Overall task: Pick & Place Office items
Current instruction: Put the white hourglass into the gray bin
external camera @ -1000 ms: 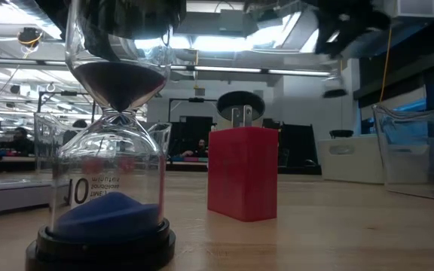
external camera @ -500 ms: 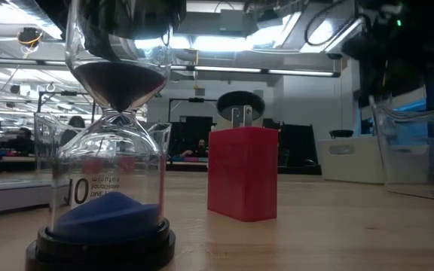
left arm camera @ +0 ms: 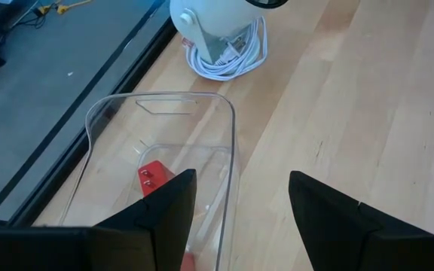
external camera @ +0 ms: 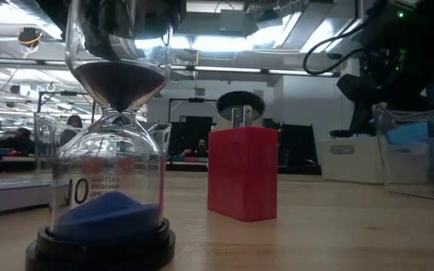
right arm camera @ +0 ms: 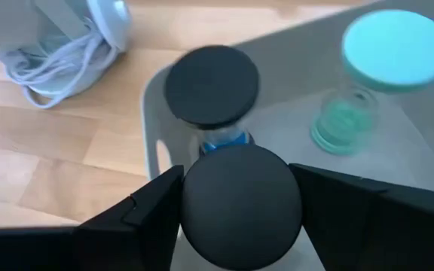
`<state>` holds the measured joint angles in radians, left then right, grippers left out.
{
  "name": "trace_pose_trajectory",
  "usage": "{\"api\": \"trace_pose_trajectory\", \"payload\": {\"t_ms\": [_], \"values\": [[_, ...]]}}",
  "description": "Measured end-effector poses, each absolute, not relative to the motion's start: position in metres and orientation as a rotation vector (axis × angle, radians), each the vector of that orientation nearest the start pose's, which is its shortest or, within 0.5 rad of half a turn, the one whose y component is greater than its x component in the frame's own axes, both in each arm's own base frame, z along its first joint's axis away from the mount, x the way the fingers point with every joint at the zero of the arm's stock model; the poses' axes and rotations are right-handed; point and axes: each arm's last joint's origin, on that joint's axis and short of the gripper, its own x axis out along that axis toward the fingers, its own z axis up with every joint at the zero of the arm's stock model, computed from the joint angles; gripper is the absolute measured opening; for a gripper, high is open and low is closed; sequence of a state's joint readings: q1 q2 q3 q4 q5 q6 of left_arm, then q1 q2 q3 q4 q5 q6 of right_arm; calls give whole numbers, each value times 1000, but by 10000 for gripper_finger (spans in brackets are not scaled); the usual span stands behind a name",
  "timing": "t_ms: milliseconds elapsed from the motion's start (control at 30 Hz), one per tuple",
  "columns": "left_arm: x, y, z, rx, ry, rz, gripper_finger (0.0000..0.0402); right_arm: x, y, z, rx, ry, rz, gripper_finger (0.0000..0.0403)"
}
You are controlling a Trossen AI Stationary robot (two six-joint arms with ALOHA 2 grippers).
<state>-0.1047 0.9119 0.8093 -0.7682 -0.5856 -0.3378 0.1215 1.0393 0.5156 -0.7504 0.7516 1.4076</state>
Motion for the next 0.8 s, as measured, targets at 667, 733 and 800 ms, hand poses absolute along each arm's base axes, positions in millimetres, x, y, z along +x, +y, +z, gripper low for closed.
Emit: {"api": "trace_pose_trajectory", "payload": {"t_ms": [667, 733, 800], "values": [[168, -1, 277, -22, 730, 592, 210, 160, -1, 174, 610, 538, -1134, 256], [168, -1, 277, -21, 730, 592, 210, 161, -1, 176, 590, 548, -1123, 265], [168, -1, 277, -21, 730, 592, 210, 163, 0, 181, 571, 555, -1107, 276]]}}
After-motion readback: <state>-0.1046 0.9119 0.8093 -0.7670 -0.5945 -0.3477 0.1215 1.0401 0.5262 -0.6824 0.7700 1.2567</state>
